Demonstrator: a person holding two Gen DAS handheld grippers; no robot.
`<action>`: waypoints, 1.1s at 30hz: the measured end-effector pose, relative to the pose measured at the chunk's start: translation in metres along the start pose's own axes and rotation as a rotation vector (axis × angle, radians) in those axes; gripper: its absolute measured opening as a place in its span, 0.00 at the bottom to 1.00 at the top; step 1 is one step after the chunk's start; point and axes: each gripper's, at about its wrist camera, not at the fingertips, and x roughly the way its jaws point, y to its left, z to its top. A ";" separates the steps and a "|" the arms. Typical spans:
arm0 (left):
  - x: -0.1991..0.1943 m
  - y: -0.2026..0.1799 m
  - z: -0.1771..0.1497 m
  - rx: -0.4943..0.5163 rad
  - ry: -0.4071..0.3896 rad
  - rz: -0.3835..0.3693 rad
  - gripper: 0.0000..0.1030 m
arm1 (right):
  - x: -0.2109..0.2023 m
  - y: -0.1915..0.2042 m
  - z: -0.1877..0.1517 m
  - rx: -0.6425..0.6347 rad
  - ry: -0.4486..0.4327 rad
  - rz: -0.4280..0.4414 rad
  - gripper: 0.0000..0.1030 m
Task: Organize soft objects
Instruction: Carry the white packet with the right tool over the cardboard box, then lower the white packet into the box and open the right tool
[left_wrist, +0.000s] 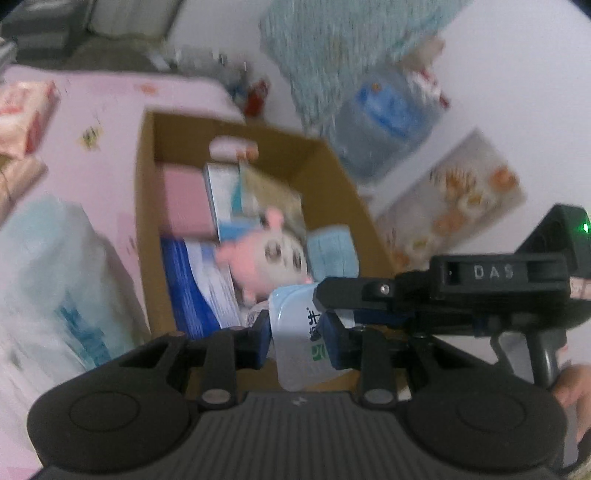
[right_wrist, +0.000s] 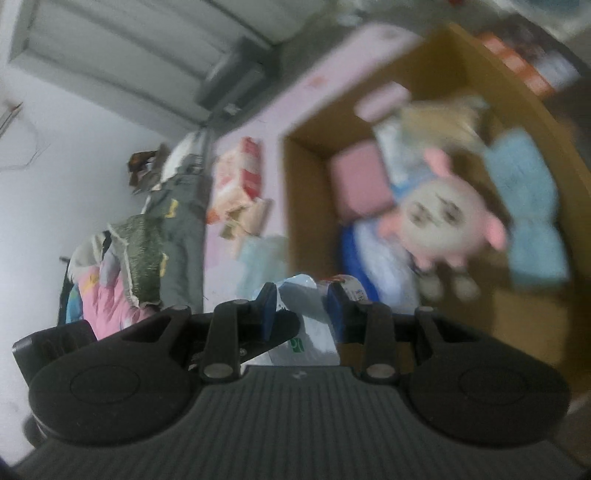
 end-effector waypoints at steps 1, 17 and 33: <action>0.008 -0.001 -0.004 -0.002 0.031 0.007 0.29 | 0.002 -0.011 -0.003 0.024 0.015 0.000 0.31; 0.024 0.004 -0.014 0.002 0.062 0.041 0.36 | 0.074 -0.070 -0.017 0.124 0.184 -0.060 0.40; -0.074 0.050 -0.032 0.018 -0.249 0.150 0.50 | 0.099 -0.059 -0.014 0.027 0.183 -0.100 0.40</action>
